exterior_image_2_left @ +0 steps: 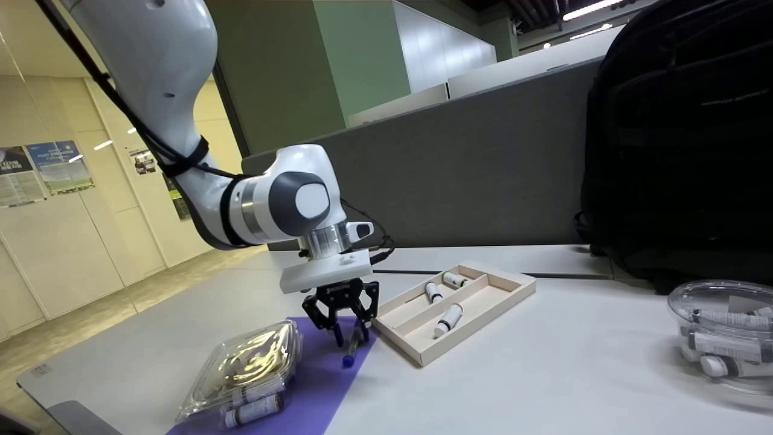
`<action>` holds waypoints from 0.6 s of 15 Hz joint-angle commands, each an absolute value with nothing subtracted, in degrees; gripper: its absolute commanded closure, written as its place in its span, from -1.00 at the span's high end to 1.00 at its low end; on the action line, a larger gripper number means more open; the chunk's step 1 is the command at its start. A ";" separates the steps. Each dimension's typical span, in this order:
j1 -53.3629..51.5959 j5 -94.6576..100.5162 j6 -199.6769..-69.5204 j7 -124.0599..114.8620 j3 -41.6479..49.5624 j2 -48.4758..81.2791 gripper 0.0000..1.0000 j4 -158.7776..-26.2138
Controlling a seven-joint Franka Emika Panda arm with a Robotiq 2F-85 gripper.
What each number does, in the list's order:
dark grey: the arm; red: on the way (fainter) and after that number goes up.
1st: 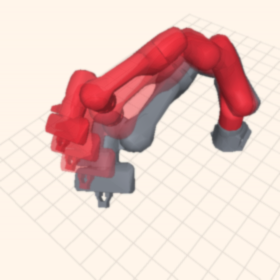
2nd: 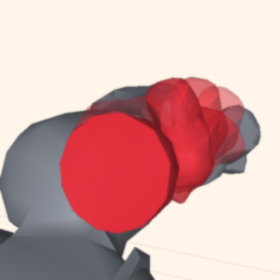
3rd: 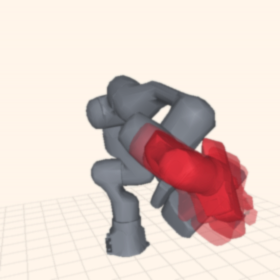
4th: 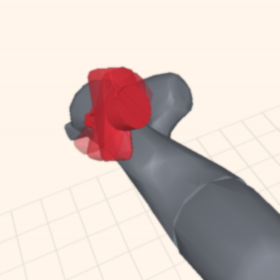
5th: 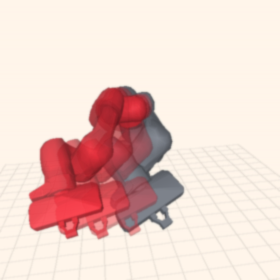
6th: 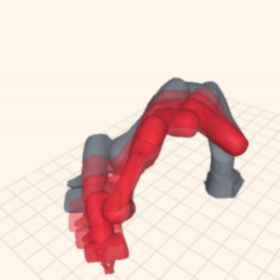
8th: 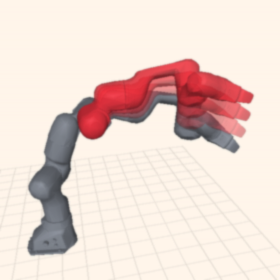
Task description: Put the marker on the purple mat
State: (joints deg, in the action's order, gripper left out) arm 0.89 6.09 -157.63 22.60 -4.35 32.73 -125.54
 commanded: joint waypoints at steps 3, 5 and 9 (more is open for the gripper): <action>4.23 4.80 -146.80 25.85 -8.40 28.08 0.87 -125.76; 4.42 3.99 -140.85 27.04 -9.41 25.01 1.00 -125.73; 3.22 3.33 -136.34 26.20 -8.76 18.33 1.00 -126.33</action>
State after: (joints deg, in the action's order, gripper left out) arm 3.47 4.34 -139.43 26.13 -9.00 23.85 -125.20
